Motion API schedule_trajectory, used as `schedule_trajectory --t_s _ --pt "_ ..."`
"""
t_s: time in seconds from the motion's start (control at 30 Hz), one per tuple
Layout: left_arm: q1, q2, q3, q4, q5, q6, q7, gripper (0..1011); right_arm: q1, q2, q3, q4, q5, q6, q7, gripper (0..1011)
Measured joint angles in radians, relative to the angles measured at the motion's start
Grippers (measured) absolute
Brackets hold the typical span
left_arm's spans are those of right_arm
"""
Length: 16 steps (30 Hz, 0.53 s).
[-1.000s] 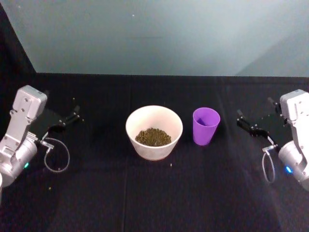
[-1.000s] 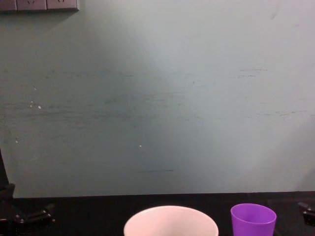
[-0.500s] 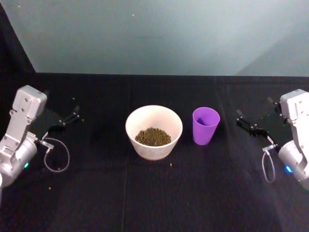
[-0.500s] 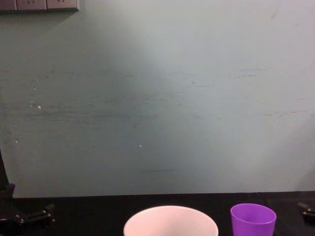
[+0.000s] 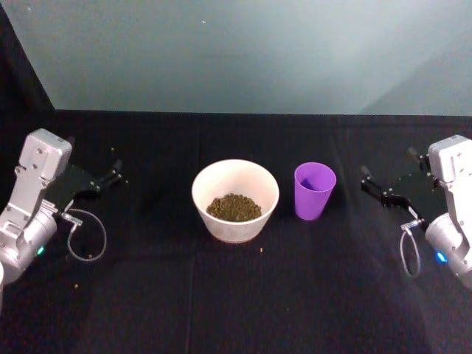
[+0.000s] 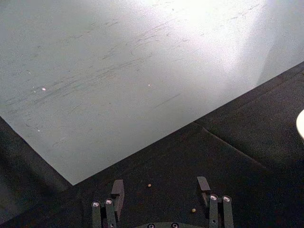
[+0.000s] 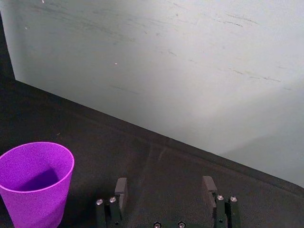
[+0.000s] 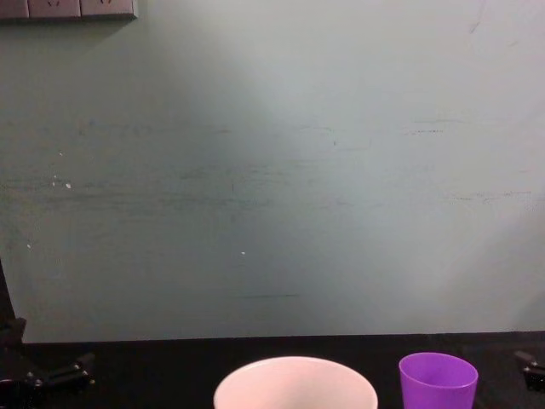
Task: Pick up the cup and pour the mung beans from the cup into the bowl.
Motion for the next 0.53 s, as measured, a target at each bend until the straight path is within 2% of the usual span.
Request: schedule_trajectory --t_s 0.53 --pt "0.000 0.000 0.000 0.000 0.000 0.000 0.000 1000 0.000 0.000 0.000 0.001 0.001 -0.001 0.001 1003"
